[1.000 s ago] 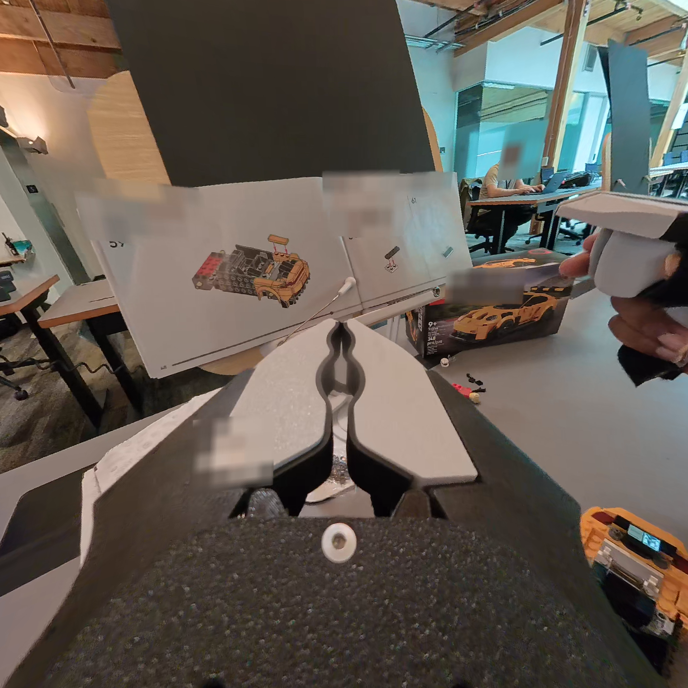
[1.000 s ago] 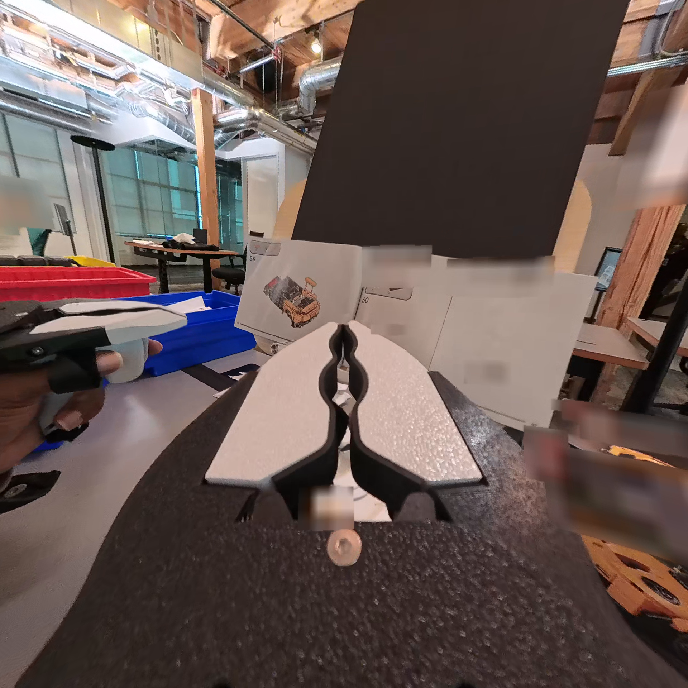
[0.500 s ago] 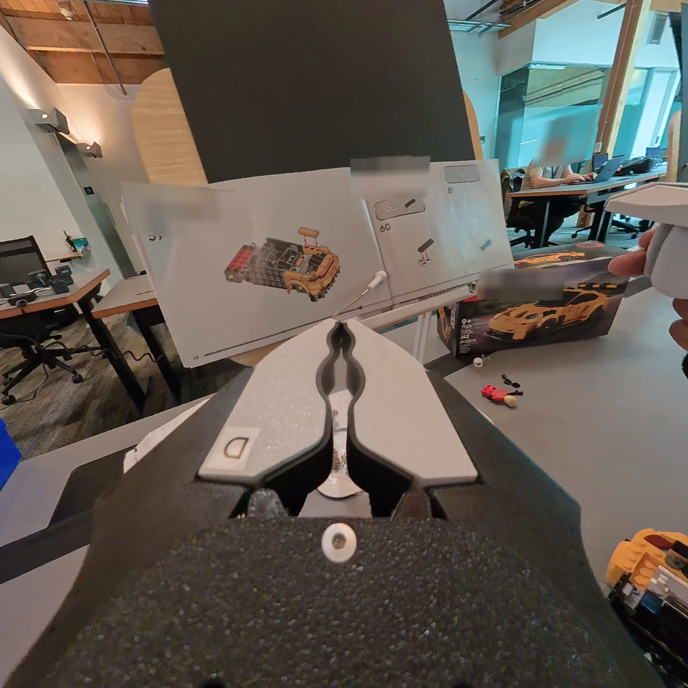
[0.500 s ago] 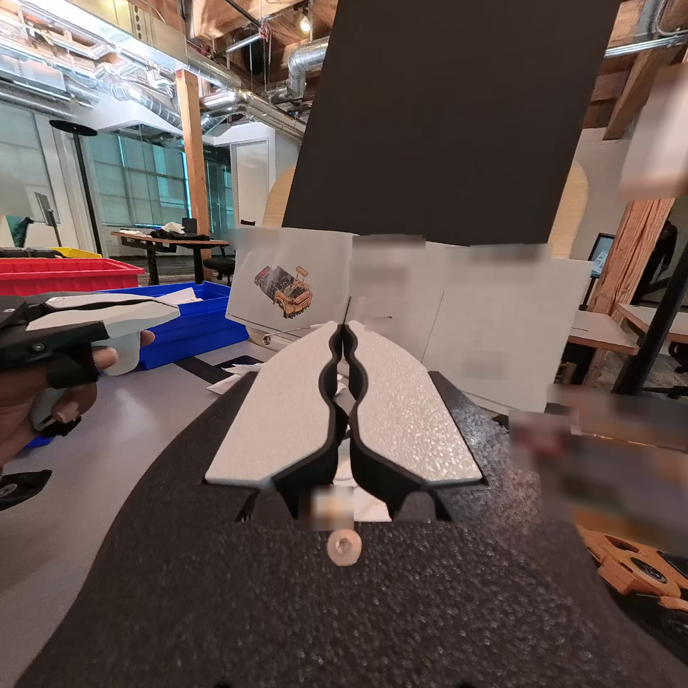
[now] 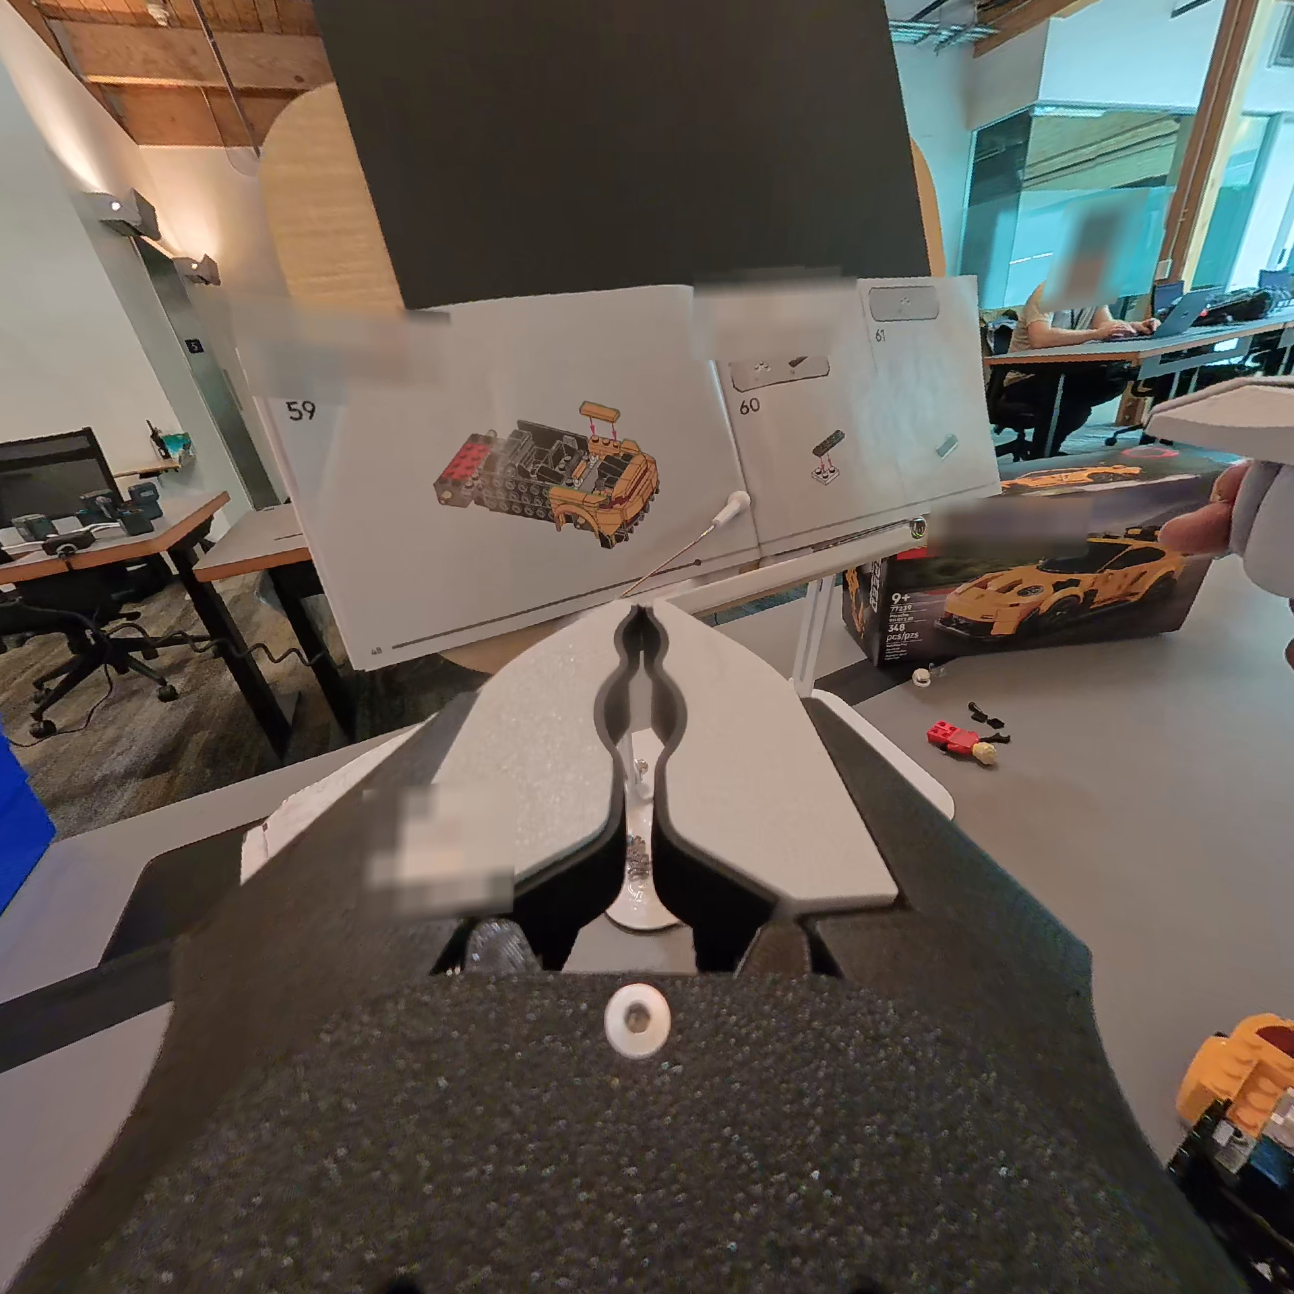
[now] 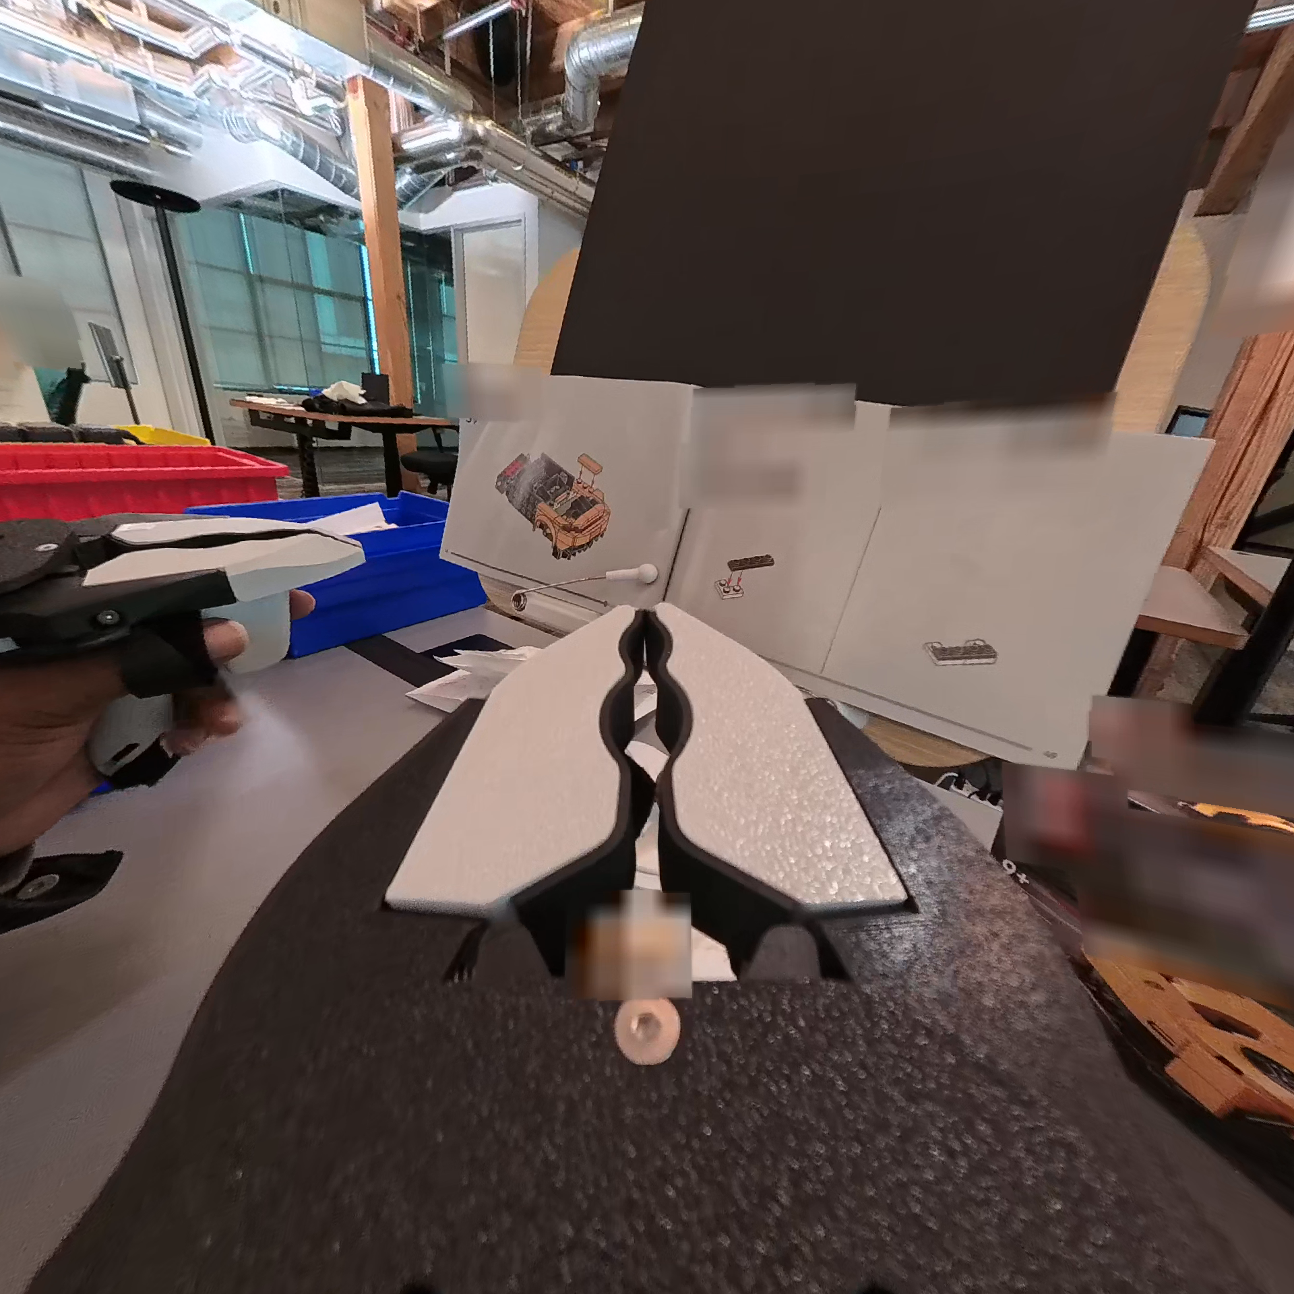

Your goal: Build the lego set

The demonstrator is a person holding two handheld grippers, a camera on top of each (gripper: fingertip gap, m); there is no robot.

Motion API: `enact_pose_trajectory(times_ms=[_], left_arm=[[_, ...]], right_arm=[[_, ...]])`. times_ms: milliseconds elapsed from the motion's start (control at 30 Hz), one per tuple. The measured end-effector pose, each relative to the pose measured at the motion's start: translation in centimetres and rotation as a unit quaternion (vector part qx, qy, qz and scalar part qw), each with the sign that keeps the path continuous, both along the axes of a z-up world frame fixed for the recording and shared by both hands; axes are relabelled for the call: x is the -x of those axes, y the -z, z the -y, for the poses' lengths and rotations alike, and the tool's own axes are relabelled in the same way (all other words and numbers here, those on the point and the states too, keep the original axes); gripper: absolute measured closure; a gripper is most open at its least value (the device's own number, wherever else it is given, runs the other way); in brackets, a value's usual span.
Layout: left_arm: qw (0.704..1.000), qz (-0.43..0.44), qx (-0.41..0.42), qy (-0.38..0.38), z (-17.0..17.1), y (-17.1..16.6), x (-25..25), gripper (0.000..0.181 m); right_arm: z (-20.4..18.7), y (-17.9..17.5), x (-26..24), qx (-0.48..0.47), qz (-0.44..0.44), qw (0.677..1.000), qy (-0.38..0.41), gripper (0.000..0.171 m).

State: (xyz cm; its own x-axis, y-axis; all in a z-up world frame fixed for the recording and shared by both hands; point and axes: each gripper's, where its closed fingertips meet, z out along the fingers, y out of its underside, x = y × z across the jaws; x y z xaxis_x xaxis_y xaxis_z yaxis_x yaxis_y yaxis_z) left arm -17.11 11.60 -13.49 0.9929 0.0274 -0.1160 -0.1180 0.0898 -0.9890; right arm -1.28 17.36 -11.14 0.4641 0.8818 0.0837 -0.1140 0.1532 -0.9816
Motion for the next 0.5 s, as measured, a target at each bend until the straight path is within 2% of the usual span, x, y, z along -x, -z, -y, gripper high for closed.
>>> enact_pose_trajectory(times_ms=[400, 500], left_arm=[[1.0, 0.008, 0.011, 0.0, -0.14, 0.44, 0.25, 0.181], [0.999, 0.02, 0.022, 0.02, -0.33, 0.78, -0.19, 0.181]], right_arm=[[0.14, 0.29, 0.33, 0.001, 0.005, 1.0, -0.006, 0.171], [0.23, 0.52, 0.54, 0.003, 0.008, 1.0, -0.012, 0.171]])
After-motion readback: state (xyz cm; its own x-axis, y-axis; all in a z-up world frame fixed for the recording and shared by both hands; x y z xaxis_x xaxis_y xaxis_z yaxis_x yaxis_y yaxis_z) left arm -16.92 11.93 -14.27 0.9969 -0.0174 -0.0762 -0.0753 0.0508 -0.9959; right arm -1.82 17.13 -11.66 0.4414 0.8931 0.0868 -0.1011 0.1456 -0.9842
